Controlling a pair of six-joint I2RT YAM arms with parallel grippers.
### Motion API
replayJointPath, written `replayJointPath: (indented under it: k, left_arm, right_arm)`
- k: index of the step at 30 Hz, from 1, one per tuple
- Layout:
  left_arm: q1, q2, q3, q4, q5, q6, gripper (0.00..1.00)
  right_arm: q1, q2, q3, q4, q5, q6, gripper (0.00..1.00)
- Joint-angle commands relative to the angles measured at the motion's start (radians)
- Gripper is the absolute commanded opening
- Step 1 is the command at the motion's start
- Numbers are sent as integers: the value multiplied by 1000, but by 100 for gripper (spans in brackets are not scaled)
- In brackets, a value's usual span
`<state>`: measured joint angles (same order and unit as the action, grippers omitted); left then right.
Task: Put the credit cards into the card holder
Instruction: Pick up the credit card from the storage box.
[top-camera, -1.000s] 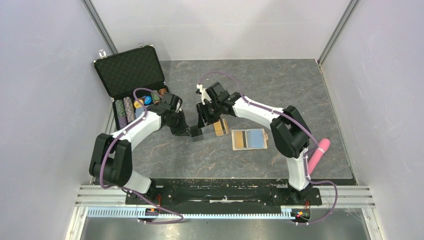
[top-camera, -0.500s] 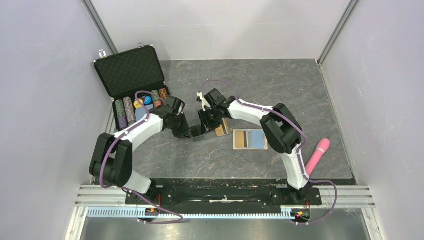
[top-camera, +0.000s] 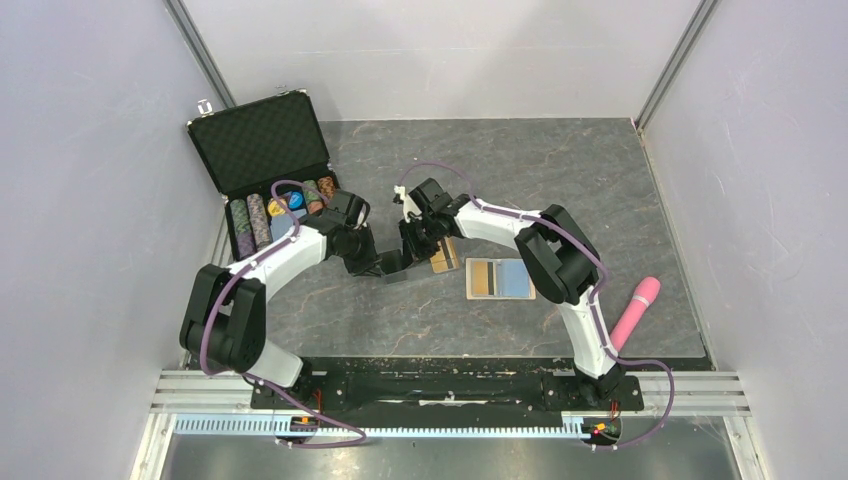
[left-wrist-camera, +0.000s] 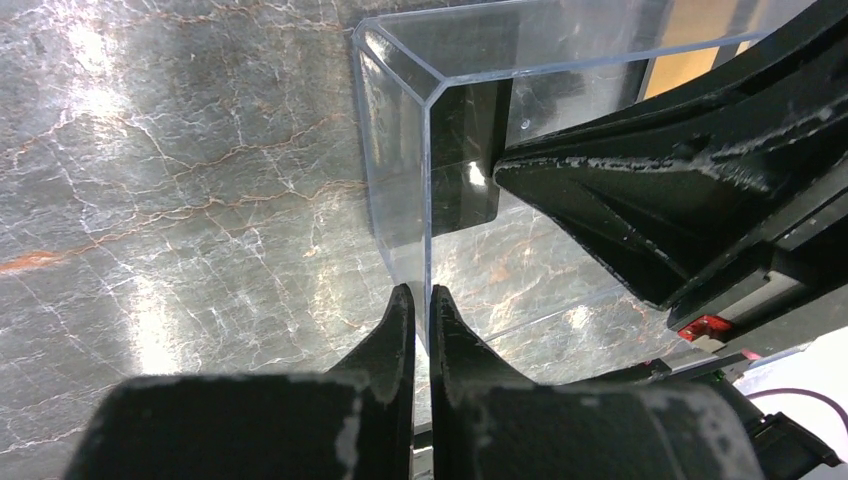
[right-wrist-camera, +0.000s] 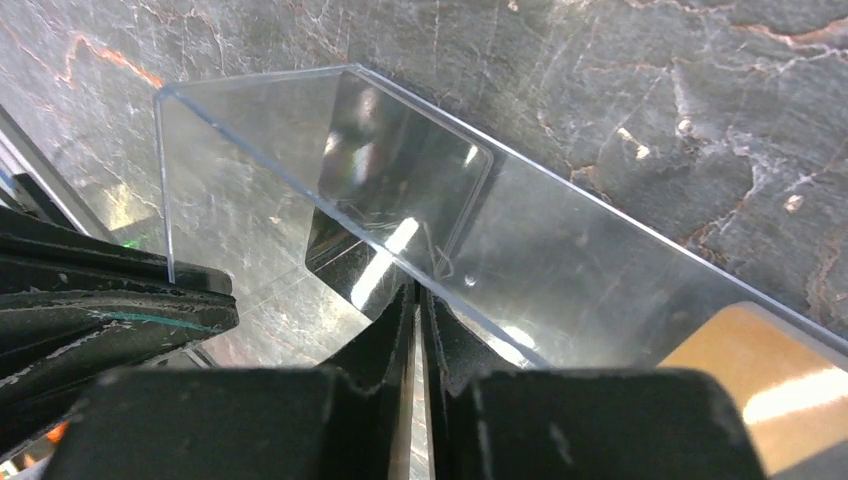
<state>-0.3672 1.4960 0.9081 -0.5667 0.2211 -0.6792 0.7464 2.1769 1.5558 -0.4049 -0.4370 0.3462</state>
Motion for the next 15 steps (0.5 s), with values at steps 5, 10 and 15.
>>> replayJointPath:
  k: [5,10,15]
  left_arm:
    - [-17,27,24,44,22,14,2]
    - [-34,39,46,8,-9,39,2]
    - [-46,50,50,5,-18,42,2]
  right_arm:
    - [2,4,13,21,-36,26,0]
    - [3,-26,16,22,-52,38,0]
    - [2,-50,26,11,-59,35,0]
